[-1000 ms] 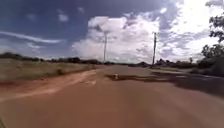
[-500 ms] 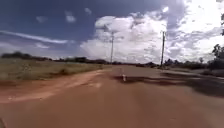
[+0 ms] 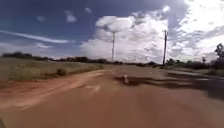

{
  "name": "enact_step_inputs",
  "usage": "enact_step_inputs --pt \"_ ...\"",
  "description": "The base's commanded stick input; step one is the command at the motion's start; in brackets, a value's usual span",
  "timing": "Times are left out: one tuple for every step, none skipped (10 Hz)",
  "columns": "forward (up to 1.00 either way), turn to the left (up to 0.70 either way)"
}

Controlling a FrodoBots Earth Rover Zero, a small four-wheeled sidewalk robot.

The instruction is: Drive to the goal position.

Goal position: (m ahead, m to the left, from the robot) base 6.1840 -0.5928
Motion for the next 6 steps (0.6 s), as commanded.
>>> enact_step_inputs --pt "1.00 0.00" --pt "1.00 0.00" --pt "1.00 0.00" --pt "1.00 0.00" --pt "1.00 0.00" --pt "1.00 0.00"
